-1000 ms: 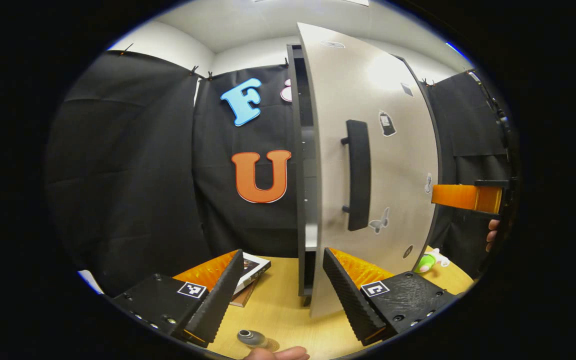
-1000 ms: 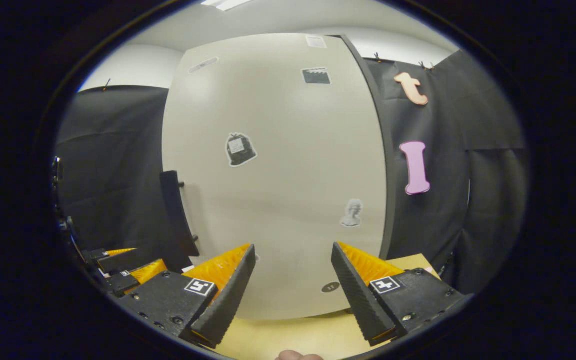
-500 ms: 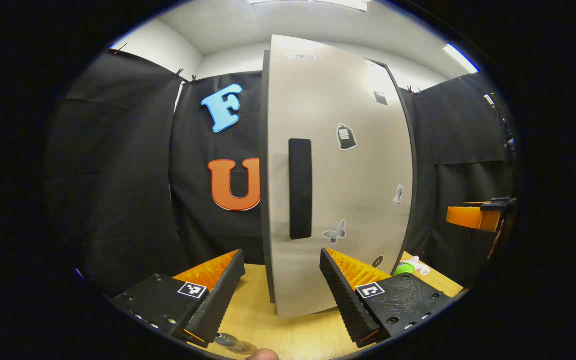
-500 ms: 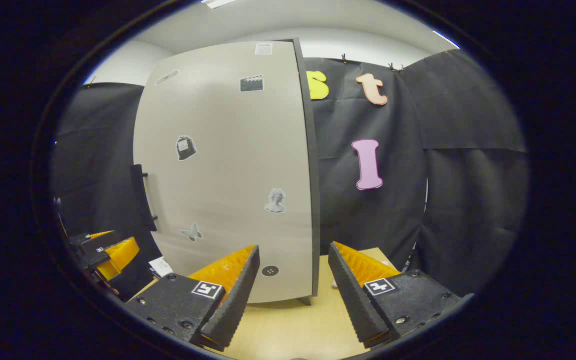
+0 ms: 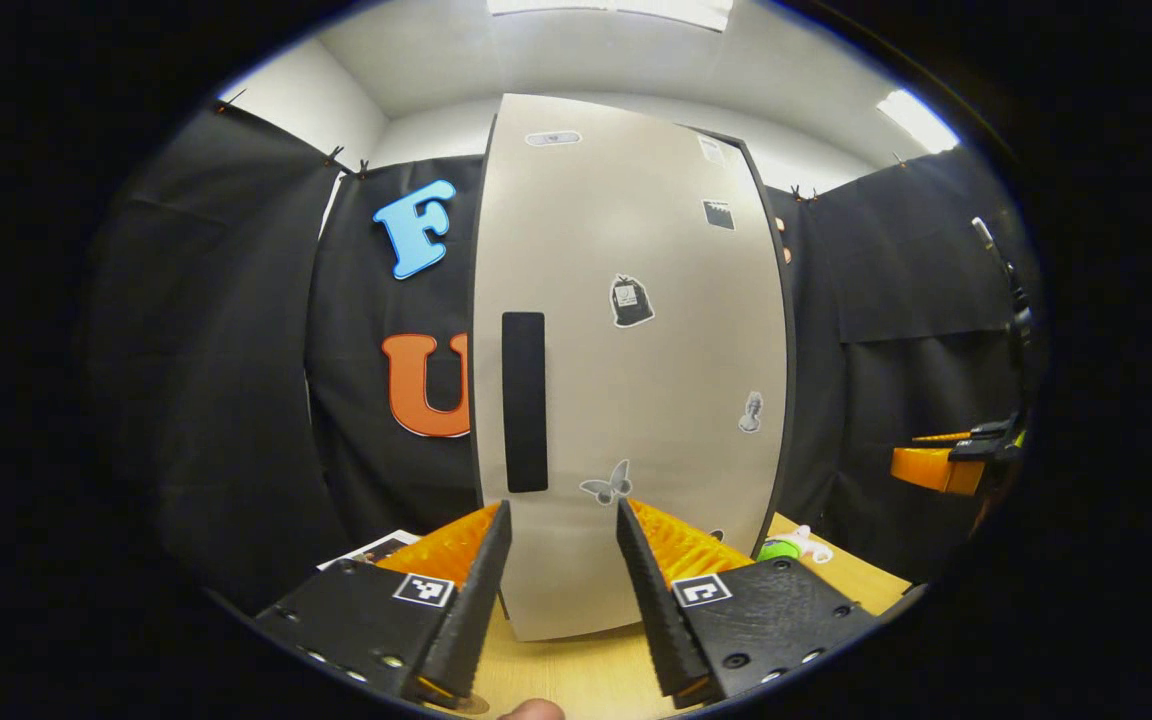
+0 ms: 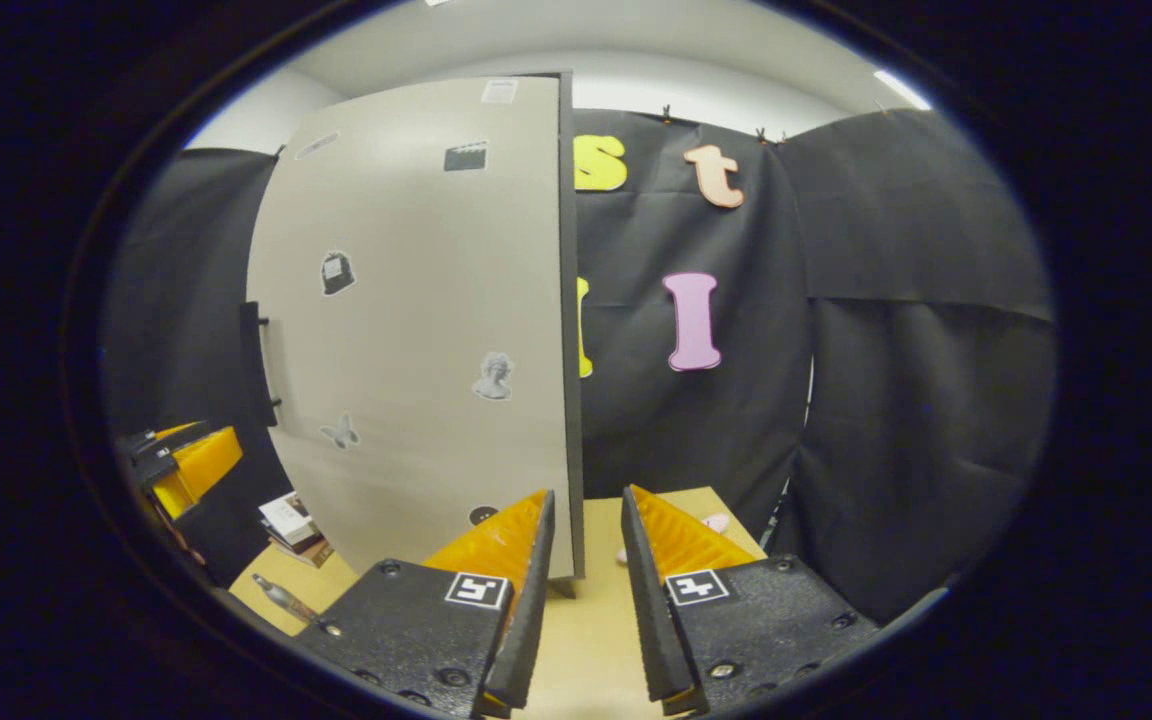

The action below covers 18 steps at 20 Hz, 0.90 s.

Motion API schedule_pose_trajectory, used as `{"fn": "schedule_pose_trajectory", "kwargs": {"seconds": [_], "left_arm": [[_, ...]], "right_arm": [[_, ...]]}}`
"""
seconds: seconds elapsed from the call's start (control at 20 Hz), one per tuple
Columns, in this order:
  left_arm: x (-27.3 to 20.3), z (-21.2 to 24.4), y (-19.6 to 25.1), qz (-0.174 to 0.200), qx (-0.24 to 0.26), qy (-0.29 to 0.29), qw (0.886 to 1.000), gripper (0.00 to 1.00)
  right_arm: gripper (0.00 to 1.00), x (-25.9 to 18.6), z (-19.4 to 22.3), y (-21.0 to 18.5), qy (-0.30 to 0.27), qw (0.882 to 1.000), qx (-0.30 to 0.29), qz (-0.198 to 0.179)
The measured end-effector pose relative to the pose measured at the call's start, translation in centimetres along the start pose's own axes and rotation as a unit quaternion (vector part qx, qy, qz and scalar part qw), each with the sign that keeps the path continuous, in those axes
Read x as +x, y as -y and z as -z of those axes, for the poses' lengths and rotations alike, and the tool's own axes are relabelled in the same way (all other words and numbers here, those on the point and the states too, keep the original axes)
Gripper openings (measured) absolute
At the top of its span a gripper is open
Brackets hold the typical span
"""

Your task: Open the cabinet door with the right hand, grasp the bottle in the cabinet with the left hand and place it on the coaster, then close the cabinet door with the right hand.

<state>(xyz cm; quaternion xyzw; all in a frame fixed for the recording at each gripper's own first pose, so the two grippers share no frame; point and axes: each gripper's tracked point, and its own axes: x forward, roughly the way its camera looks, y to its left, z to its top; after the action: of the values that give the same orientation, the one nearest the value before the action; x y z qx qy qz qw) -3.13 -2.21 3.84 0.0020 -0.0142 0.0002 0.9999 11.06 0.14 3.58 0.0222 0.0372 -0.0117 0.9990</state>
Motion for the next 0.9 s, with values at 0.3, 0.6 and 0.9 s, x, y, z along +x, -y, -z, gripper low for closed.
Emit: {"fn": "schedule_pose_trajectory", "kwargs": {"seconds": [0.3,0.6,0.9], "left_arm": [[0.3,0.3,-0.8,-0.020,-0.004,-0.005,1.000,0.96],[0.6,0.3,-0.9,-0.022,-0.002,-0.007,1.000,0.96],[0.7,0.2,-1.0,-0.023,-0.008,-0.008,1.000,0.96]], "right_arm": [[0.90,-0.3,-0.9,0.7,0.012,1.000,0.019,-0.004],[0.90,-0.1,-0.6,0.4,0.010,1.000,0.009,-0.010],[0.90,0.0,-0.7,0.5,0.013,1.000,0.002,-0.010]]}}
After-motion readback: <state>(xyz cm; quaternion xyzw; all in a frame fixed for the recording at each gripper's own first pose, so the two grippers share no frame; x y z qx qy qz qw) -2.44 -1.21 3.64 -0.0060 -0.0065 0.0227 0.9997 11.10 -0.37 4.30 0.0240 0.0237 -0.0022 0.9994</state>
